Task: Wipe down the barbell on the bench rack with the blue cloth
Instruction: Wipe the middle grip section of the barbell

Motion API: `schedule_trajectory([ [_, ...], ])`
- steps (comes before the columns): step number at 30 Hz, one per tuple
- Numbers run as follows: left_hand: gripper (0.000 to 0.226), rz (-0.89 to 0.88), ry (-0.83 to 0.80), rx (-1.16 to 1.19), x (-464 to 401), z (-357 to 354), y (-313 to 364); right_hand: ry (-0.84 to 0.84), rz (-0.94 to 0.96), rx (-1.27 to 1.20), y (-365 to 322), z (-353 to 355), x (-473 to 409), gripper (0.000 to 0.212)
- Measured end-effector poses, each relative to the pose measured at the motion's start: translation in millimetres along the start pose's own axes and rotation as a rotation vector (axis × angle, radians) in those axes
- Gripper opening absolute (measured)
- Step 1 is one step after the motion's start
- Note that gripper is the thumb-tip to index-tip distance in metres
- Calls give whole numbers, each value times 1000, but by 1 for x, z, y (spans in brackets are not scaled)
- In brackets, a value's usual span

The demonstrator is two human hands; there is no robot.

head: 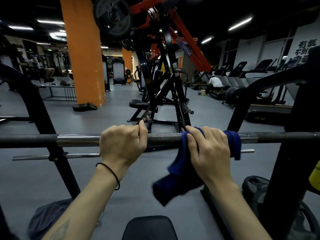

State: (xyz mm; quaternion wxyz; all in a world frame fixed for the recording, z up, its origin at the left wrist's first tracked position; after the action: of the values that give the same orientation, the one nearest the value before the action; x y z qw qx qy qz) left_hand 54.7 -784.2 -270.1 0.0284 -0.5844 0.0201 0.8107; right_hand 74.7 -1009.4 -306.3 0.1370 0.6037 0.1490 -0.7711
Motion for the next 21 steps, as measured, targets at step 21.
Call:
schedule_trajectory([
  [21,32,-97,133,45,34,-11,23,8,-144,-55,-55,-17,11,40],
])
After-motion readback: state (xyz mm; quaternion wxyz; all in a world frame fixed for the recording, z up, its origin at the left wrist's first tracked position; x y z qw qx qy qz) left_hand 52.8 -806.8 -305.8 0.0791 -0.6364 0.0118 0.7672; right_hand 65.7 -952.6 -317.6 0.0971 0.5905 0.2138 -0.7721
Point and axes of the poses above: each hand's wrist, its own x-axis away from the middle knuckle, its own z-axis out of the back of the hand, y = z × x, the point moved 1 cm from there along -x, towards the middle knuckle, and after that the axes turned 4 degrees about y, right-handed, at the moved point
